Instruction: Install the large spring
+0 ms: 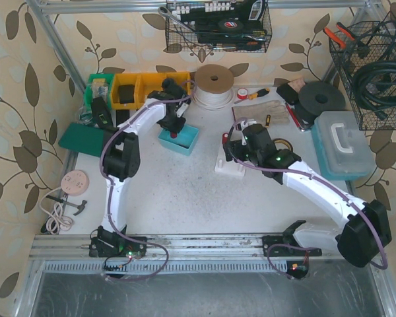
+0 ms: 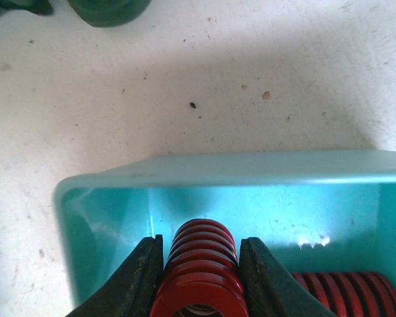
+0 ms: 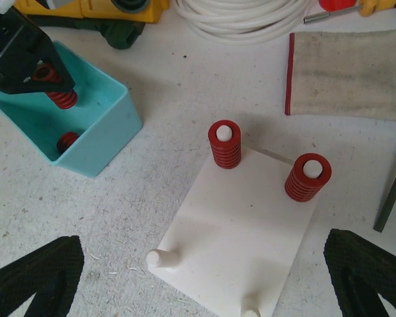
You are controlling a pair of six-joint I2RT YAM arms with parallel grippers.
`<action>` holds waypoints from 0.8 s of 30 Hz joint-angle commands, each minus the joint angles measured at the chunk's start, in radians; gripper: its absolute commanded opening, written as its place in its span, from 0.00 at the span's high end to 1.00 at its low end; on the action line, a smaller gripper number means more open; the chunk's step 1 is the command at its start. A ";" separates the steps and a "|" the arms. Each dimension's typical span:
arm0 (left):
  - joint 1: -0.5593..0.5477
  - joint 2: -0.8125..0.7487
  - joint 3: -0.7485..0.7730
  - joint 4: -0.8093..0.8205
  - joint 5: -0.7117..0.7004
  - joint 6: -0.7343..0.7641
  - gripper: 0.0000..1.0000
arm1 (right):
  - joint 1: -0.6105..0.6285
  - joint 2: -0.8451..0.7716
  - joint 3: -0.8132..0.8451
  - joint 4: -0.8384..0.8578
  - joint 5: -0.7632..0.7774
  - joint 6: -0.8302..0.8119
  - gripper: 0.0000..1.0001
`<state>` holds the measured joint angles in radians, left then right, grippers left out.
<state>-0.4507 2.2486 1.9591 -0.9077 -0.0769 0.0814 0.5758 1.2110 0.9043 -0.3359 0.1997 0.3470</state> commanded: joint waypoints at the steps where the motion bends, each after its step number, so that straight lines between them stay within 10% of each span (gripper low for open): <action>1: 0.010 -0.118 0.058 -0.047 0.016 0.006 0.90 | 0.005 -0.037 -0.006 0.028 0.032 -0.003 0.02; 24: -0.252 -0.395 -0.047 -0.077 0.075 -0.026 0.94 | -0.286 -0.045 -0.054 -0.122 0.204 0.306 0.01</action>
<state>-0.6197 1.9308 1.9713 -1.0229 -0.0189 0.0761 0.3752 1.1587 0.8768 -0.4068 0.3927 0.5465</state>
